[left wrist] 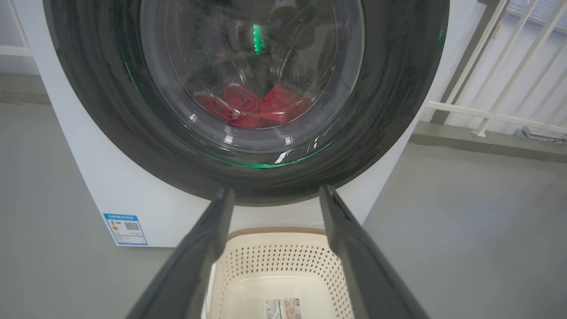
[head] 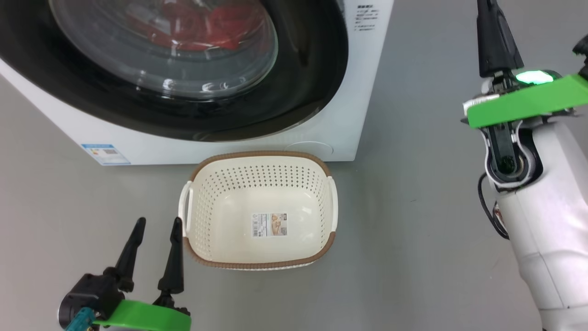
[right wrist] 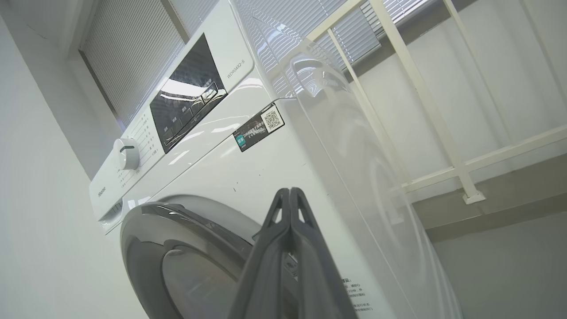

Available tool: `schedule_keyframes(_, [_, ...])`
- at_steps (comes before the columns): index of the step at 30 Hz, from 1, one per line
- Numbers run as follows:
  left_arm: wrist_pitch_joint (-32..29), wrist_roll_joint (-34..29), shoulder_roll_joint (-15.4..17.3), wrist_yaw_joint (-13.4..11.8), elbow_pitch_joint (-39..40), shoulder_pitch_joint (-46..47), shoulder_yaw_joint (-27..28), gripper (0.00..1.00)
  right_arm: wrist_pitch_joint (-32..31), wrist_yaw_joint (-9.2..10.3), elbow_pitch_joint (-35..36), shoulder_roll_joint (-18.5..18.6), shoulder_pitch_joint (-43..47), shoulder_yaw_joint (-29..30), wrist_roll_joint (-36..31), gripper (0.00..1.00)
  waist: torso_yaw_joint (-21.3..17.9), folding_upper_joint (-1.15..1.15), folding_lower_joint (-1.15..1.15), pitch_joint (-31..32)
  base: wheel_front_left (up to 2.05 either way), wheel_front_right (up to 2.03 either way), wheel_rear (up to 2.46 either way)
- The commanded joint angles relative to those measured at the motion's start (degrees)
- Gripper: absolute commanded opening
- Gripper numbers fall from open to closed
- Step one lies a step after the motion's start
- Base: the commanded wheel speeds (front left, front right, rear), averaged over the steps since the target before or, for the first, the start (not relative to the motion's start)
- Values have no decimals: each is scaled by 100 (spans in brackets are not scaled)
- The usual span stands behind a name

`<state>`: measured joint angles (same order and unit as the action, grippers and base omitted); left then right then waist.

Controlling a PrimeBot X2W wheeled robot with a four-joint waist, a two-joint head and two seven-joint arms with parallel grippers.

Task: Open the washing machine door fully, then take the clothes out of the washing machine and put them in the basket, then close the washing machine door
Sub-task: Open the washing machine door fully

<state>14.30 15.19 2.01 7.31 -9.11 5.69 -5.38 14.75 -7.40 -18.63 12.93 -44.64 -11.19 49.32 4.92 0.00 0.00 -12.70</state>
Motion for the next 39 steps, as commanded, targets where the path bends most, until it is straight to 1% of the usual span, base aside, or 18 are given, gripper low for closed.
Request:
schedule_keyframes(1, [70,53,87,18,109,209,152,100,8,-9,-18,-15,-245,-294,507,0,114,0,0,-109,0,0,0])
schedule_keyframes(5, [70,83,87,18,94,308,89,100,-457,-9,-263,216,-683,-755,1776,0,201,0,0,-242,0,0,0])
schedule_keyframes(7, [70,103,87,18,89,355,51,100,-711,-9,-369,358,-857,-939,2216,0,243,0,0,-300,0,0,0])
schedule_keyframes(11, [70,141,87,18,73,438,-21,100,-1371,-9,-574,543,-1160,-1288,2938,0,317,0,0,-426,0,0,0])
schedule_keyframes(12, [70,141,87,18,73,438,-21,100,-1371,-9,-574,543,-1160,-1288,2938,0,317,0,0,-426,0,0,0])
schedule_keyframes(14, [70,159,87,18,60,484,-52,100,-1748,-9,-627,604,-1295,-1430,3253,0,347,0,0,-495,0,0,0])
schedule_keyframes(18, [70,192,87,18,53,578,-119,100,-2476,-9,-786,650,-1524,-1481,3879,0,388,0,0,-660,0,0,0])
schedule_keyframes(21, [70,226,87,18,69,663,-185,100,-2970,-9,-876,649,-1683,-1367,4306,0,432,0,0,-818,0,0,0])
schedule_keyframes(24, [70,253,87,18,97,767,-238,100,-3415,-9,-1030,664,-1883,-1198,4619,0,483,0,0,-989,0,0,0])
schedule_keyframes(28, [70,300,87,18,114,899,-285,100,-3914,-9,-1294,678,-2159,-1017,4860,0,558,0,0,-1182,0,0,0])
schedule_keyframes(32, [70,348,87,18,138,984,-315,100,-4412,-9,-1652,694,-2413,-1042,4895,0,621,0,0,-1335,0,0,0])
schedule_keyframes(35, [70,382,87,18,116,1024,-356,100,-4715,-9,-1937,624,-2583,-1045,4973,0,668,0,0,-1403,0,0,0])
schedule_keyframes(39, [70,412,87,18,125,1082,-390,100,-4915,-9,-2170,559,-2826,-1043,4950,0,712,0,0,-1514,0,0,0])
